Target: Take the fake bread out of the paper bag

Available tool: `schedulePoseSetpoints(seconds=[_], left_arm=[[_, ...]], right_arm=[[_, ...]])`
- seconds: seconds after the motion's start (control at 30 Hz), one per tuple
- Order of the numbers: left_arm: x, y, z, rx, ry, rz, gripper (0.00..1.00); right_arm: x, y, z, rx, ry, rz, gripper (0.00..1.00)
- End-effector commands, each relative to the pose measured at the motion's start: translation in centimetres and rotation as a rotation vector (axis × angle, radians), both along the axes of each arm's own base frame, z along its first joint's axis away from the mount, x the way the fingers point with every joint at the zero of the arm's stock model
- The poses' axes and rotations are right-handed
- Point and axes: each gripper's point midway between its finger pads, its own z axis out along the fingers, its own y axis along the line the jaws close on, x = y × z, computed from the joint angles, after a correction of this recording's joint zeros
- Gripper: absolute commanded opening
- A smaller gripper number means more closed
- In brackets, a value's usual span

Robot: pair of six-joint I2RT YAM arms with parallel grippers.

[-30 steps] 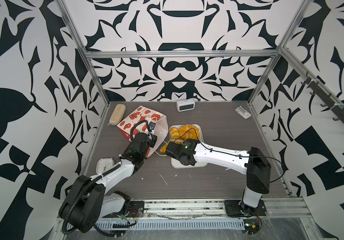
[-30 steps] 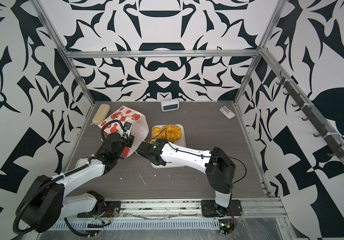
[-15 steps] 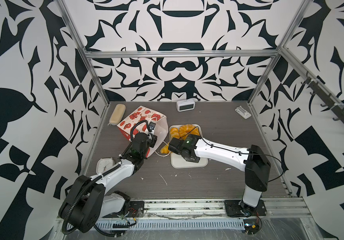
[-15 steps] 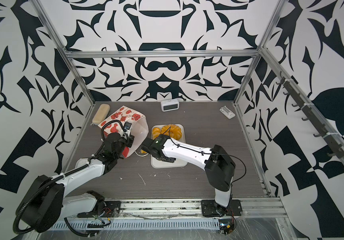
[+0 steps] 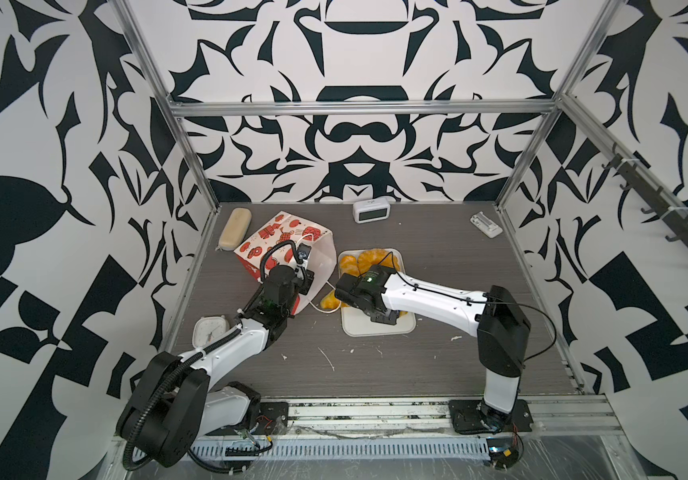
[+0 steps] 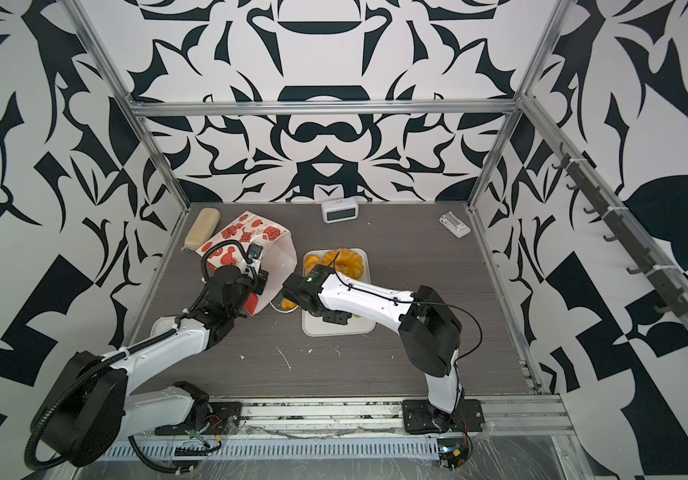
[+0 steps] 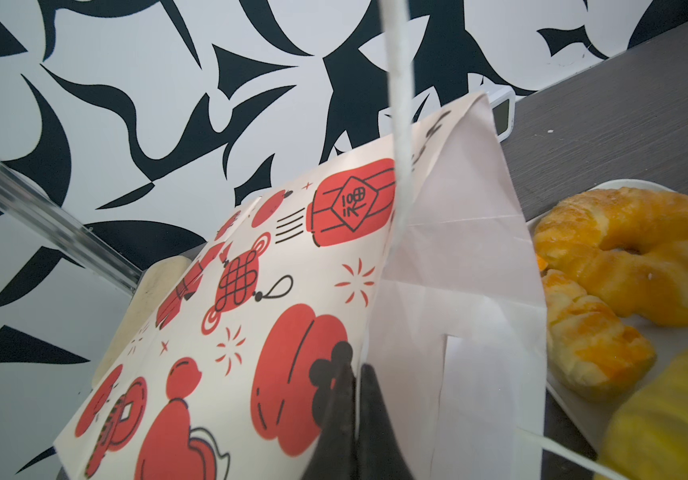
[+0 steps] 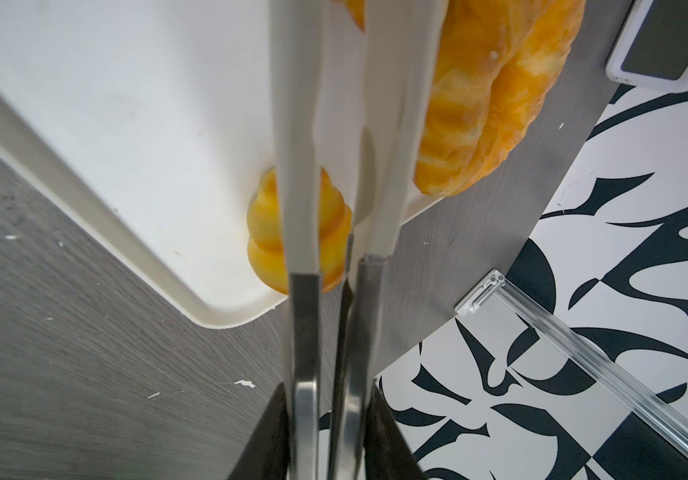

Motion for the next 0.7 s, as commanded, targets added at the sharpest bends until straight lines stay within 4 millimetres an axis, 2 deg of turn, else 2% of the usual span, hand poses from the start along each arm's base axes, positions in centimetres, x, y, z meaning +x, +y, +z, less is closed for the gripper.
schedulePoseSetpoints(seconds=[0.0,0.3,0.67], left_arm=[[0.1,0.2,1.3,-0.028,-0.033,0.008,0.04],[0.0,0.3,1.6,-0.032,-0.047,0.014,0.05],[-0.7,1.7,3.4,-0.063,-0.126,0.07,0.05]], right_arm=[[-0.4,-0.4,2.2,0.02,-0.011,-0.002,0.22],[-0.6,-1.4,4.8,0.058,-0.064,-0.021,0.14],[-1.7,-3.0,5.0,0.01,-0.03,-0.03,0.12]])
